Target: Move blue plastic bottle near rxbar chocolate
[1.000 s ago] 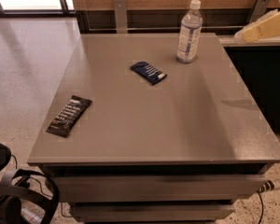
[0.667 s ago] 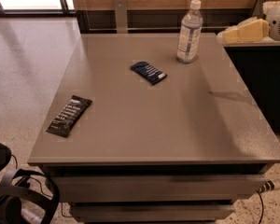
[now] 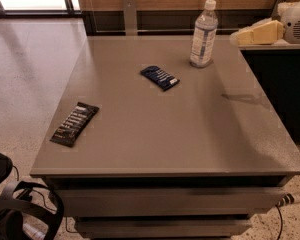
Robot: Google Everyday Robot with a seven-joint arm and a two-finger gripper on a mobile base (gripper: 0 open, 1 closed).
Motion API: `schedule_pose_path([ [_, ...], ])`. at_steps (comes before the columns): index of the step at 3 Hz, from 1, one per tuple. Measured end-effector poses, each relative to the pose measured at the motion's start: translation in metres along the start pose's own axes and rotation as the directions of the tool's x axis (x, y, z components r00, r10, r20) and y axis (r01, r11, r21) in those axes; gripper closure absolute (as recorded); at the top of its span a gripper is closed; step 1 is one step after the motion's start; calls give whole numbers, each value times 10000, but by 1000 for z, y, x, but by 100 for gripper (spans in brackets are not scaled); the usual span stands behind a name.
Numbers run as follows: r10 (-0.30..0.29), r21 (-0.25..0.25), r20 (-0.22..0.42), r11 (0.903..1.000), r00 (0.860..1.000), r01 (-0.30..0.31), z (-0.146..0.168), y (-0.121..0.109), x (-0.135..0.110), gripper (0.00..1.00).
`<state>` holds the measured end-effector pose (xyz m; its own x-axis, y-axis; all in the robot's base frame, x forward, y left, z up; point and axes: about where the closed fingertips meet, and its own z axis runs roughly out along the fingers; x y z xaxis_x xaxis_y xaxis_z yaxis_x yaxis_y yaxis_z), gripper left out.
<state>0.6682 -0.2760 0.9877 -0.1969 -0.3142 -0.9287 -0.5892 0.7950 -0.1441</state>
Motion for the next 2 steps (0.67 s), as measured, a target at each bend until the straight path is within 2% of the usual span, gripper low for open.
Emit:
schedule_pose_path([
  [2, -11, -396, 766, 9992, 9971, 42, 47, -17, -2, 0],
])
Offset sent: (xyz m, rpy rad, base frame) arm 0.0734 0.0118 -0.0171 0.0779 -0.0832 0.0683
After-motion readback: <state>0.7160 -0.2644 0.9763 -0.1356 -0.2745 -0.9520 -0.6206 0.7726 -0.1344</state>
